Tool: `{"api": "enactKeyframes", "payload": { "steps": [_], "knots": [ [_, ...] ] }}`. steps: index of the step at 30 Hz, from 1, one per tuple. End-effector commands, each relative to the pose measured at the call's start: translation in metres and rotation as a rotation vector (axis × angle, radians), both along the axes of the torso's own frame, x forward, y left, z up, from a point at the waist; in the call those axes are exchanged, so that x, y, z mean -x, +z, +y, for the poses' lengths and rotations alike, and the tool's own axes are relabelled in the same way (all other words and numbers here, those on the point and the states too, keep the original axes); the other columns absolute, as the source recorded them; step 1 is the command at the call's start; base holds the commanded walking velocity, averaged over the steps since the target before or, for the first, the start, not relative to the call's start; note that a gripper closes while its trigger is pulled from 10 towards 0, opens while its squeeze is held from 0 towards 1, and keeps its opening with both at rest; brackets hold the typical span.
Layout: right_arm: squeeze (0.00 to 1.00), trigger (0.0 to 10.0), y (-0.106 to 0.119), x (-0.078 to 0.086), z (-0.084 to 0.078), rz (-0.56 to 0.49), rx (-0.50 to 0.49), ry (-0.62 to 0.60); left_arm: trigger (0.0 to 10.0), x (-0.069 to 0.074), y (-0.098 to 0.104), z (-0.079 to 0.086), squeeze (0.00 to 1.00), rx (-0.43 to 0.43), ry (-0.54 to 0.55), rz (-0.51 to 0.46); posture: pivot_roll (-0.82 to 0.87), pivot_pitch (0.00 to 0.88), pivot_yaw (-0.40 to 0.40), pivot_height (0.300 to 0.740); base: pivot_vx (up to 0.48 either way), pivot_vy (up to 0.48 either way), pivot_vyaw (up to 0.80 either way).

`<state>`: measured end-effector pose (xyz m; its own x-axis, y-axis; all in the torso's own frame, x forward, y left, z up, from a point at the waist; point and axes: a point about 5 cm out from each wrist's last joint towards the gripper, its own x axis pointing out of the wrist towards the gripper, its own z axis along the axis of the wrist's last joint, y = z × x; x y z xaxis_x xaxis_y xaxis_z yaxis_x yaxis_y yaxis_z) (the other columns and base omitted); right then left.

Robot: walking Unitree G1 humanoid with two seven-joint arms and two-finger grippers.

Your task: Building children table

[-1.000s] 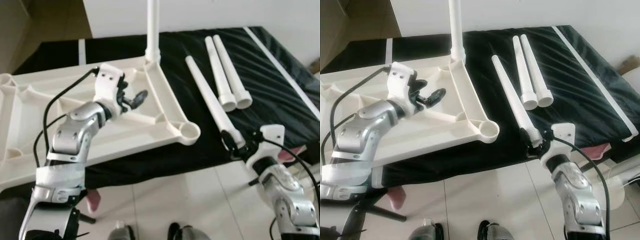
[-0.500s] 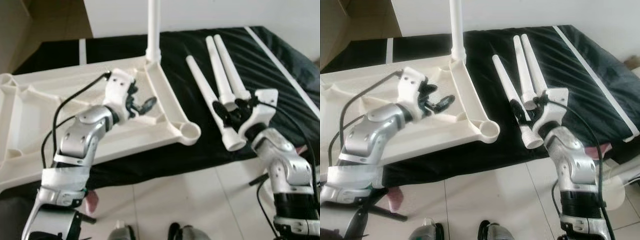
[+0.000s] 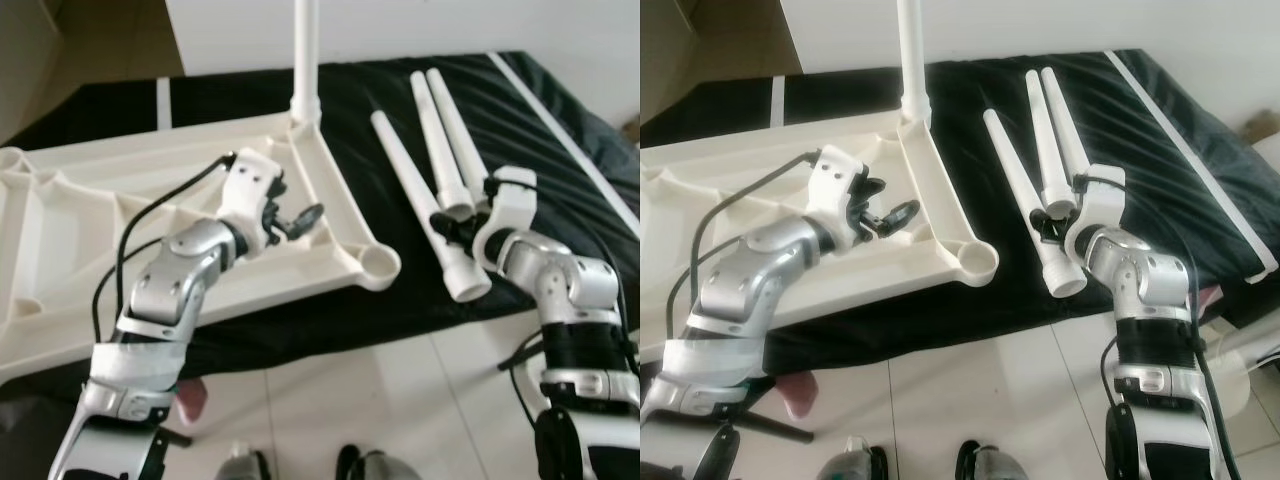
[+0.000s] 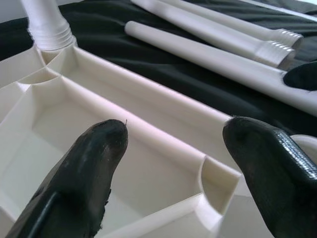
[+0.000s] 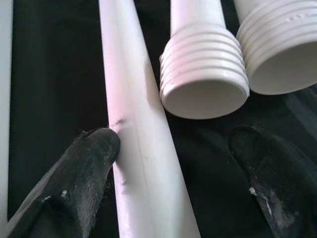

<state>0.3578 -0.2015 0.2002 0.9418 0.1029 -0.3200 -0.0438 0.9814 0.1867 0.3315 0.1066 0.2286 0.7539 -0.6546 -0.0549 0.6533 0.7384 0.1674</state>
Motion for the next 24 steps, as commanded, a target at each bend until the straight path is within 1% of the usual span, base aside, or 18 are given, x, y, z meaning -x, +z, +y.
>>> {"api": "enactKeyframes", "payload": {
  "steps": [1, 3, 5, 8, 10, 12, 14, 16, 18, 20, 22, 24],
  "knots": [
    [0.00, 10.0, -0.005, -0.002, -0.001, 0.039, -0.010, -0.013, 10.0, 0.003, -0.004, -0.002, 0.00, -0.011, -0.005, 0.016, 0.03, 0.148, -0.049, 0.740, 0.000, 0.000, 0.00],
    [0.00, 10.0, -0.005, -0.005, 0.004, 0.056, -0.025, -0.004, 10.0, 0.003, -0.004, -0.002, 0.00, -0.010, -0.004, 0.015, 0.04, 0.148, -0.050, 0.740, 0.000, 0.000, 0.00],
    [0.00, 10.0, -0.004, -0.012, 0.013, 0.076, -0.041, 0.034, 10.0, 0.003, -0.003, -0.002, 0.00, -0.009, -0.002, 0.012, 0.04, 0.148, -0.049, 0.740, 0.000, 0.000, 0.00],
    [0.00, 10.0, -0.004, -0.015, 0.017, 0.099, -0.047, 0.047, 10.0, 0.003, -0.002, -0.002, 0.00, -0.008, 0.000, 0.010, 0.04, 0.149, -0.050, 0.740, 0.000, 0.000, 0.00],
    [0.00, 10.0, -0.004, -0.016, 0.018, 0.102, -0.044, 0.048, 10.0, 0.003, -0.002, -0.002, 0.00, -0.008, 0.000, 0.010, 0.04, 0.149, -0.050, 0.740, 0.000, 0.000, 0.00],
    [0.00, 10.0, -0.005, -0.018, 0.019, 0.126, -0.056, 0.051, 10.0, 0.003, -0.002, -0.001, 0.00, -0.008, 0.001, 0.009, 0.04, 0.149, -0.053, 0.740, 0.000, 0.000, 0.00],
    [0.00, 10.0, -0.008, -0.020, 0.020, 0.174, -0.037, 0.056, 10.0, 0.003, -0.001, -0.001, 0.00, -0.006, 0.006, 0.008, 0.04, 0.152, -0.057, 0.740, 0.000, 0.000, 0.00],
    [0.00, 10.0, -0.010, -0.020, 0.020, 0.193, -0.018, 0.055, 10.0, 0.003, -0.001, 0.000, 0.00, -0.005, 0.007, 0.008, 0.04, 0.152, -0.057, 0.740, 0.000, 0.000, 0.00],
    [0.00, 10.0, -0.015, -0.021, 0.019, 0.245, -0.006, 0.041, 10.0, 0.003, -0.001, 0.000, 0.00, -0.003, 0.012, 0.007, 0.04, 0.156, -0.064, 0.740, 0.000, 0.000, 0.00],
    [0.00, 10.0, -0.016, -0.021, 0.018, 0.259, 0.000, 0.032, 10.0, 0.003, -0.001, 0.001, 0.00, -0.001, 0.014, 0.008, 0.04, 0.157, -0.067, 0.740, 0.000, 0.000, 0.00],
    [0.00, 10.0, -0.020, -0.021, 0.017, 0.301, -0.009, 0.032, 10.0, 0.003, -0.001, 0.002, 0.00, 0.001, 0.020, 0.008, 0.04, 0.158, -0.070, 0.740, 0.000, 0.000, 0.00],
    [0.00, 10.0, -0.021, -0.021, 0.017, 0.311, -0.015, 0.032, 10.0, 0.003, -0.002, 0.002, 0.00, 0.002, 0.022, 0.008, 0.04, 0.158, -0.070, 0.740, 0.000, 0.000, 0.00]
  ]
}}
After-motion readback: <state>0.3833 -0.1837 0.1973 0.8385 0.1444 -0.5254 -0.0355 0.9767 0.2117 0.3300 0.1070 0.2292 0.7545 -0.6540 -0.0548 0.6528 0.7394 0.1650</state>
